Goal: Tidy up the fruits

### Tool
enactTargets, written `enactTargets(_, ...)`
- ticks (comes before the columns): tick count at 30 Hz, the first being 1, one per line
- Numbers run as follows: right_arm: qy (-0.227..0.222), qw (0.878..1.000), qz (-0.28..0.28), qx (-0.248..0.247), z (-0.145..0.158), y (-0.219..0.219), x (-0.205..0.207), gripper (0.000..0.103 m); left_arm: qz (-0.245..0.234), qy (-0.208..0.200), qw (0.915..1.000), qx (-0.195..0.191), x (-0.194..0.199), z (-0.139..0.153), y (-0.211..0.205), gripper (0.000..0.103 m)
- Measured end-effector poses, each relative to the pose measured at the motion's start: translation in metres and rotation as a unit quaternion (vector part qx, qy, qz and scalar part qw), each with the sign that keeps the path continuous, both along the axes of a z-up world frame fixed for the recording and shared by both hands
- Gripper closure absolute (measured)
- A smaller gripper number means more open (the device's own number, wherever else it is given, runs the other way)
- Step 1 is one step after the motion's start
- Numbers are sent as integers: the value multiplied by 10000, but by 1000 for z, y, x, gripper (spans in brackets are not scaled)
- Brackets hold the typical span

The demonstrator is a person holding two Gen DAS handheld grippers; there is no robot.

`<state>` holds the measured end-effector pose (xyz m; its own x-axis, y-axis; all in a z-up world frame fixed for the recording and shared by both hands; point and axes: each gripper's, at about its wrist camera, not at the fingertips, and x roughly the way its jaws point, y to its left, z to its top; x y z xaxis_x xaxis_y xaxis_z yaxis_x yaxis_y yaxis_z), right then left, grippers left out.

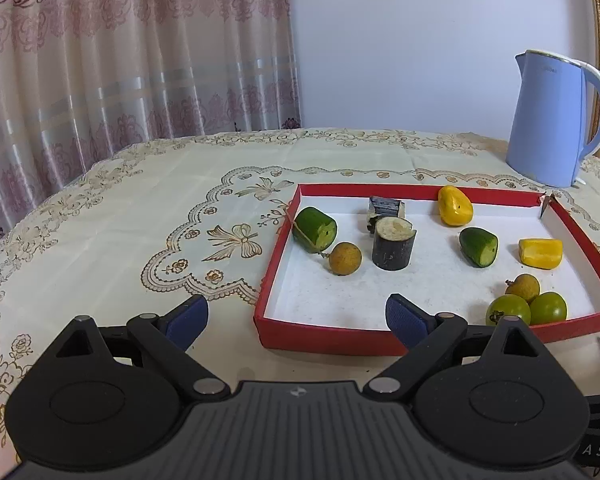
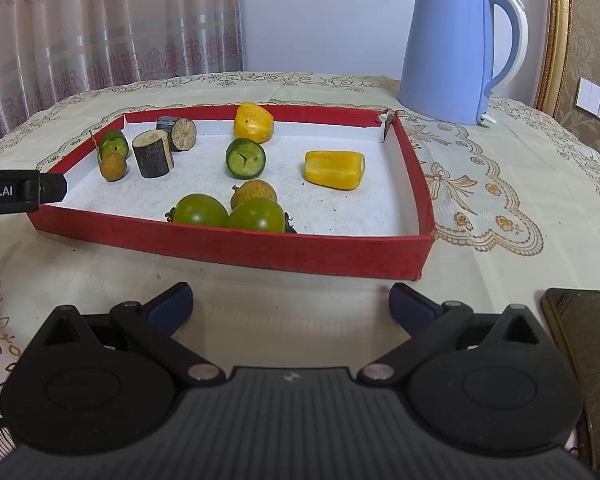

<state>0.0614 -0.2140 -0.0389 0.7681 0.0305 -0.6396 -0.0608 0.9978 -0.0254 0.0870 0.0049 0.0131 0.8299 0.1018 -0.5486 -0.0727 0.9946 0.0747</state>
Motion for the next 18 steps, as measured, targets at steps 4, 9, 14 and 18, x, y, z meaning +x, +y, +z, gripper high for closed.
enactTargets(4,-1,10000,0,2,0,0,0,0,-1,-62,10000,71,-3,1,0,7)
enactTargets(9,0,10000,0,-1,0,0,0,0,16,-72,10000,-5,-2,2,1,7)
enactTargets(14,0,10000,-1,0,0,0,0,0,-11,-130,9999,73,-8,6,-3,7)
enactTargets(18,-1,10000,0,1,0,0,0,0,-28,-158,9998,102,-11,9,-5,7)
